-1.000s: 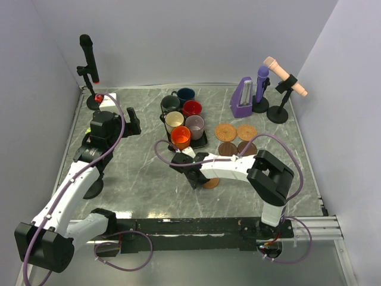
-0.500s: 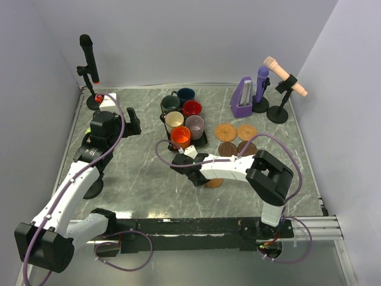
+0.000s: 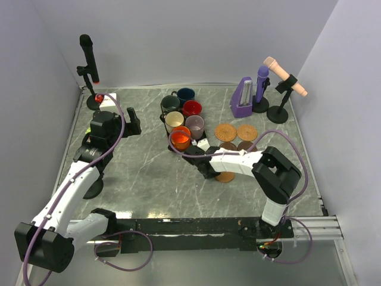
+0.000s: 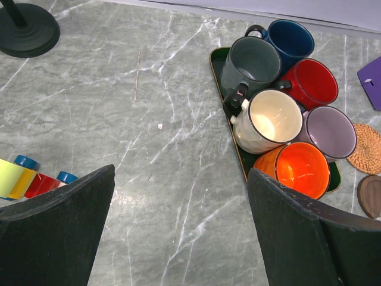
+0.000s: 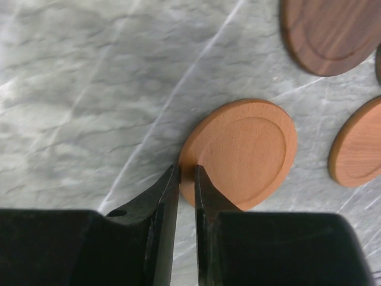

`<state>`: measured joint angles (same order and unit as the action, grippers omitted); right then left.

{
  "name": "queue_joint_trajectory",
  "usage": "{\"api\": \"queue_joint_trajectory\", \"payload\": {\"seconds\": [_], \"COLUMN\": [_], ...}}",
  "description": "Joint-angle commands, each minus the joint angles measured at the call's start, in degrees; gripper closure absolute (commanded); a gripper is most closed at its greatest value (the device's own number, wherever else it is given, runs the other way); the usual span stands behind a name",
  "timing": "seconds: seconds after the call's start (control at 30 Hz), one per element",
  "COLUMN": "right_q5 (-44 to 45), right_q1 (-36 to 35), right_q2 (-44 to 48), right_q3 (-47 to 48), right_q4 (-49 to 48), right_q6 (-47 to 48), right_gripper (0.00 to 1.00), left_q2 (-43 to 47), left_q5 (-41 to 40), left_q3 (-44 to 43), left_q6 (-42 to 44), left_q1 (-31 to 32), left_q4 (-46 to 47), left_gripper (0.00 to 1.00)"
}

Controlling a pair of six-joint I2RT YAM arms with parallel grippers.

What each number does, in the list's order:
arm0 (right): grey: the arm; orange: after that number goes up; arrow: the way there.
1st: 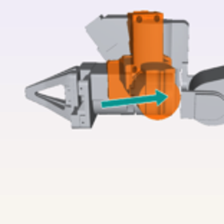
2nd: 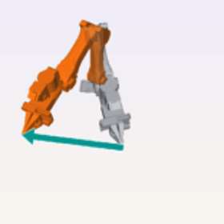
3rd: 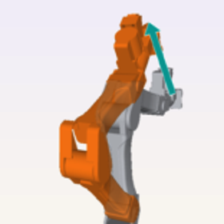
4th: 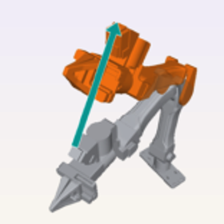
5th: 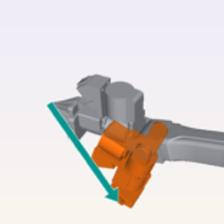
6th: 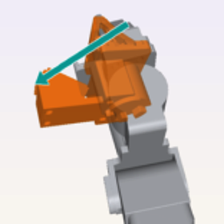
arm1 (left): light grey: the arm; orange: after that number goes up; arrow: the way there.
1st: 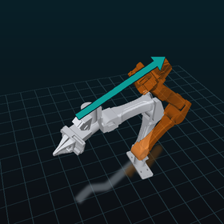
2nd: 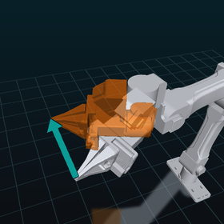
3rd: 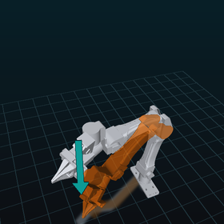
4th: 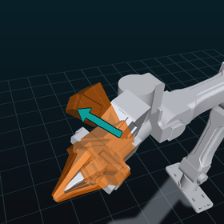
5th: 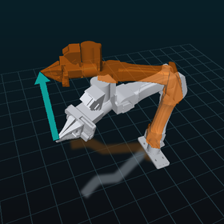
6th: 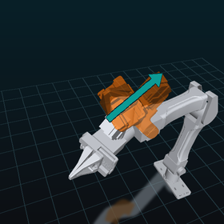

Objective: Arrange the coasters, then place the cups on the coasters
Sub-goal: Move the coaster to the center of the board.

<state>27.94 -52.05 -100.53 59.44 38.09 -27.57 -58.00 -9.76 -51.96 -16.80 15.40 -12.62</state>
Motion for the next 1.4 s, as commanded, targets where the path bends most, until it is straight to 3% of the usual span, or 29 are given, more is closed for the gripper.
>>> {"api": "queue_joint_trajectory", "payload": {"seconds": [0.0,1.37], "right_q5": [-2.54,-3.25], "right_q1": [3.18,10.65], "right_q2": [-0.54,-0.19], "right_q3": [-1.61,0.06], "right_q4": [-0.2,1.64], "right_q6": [0.68,0.06], "right_gripper": [0.96,0.98], "left_q2": [-0.1,-0.36], "left_q5": [0.62,0.62], "left_q3": [-1.38,-1.21], "left_q6": [-0.25,-0.25], "left_q1": [-0.19,-0.19], "left_q4": [2.08,2.25], "left_gripper": [0.03,0.03]}}
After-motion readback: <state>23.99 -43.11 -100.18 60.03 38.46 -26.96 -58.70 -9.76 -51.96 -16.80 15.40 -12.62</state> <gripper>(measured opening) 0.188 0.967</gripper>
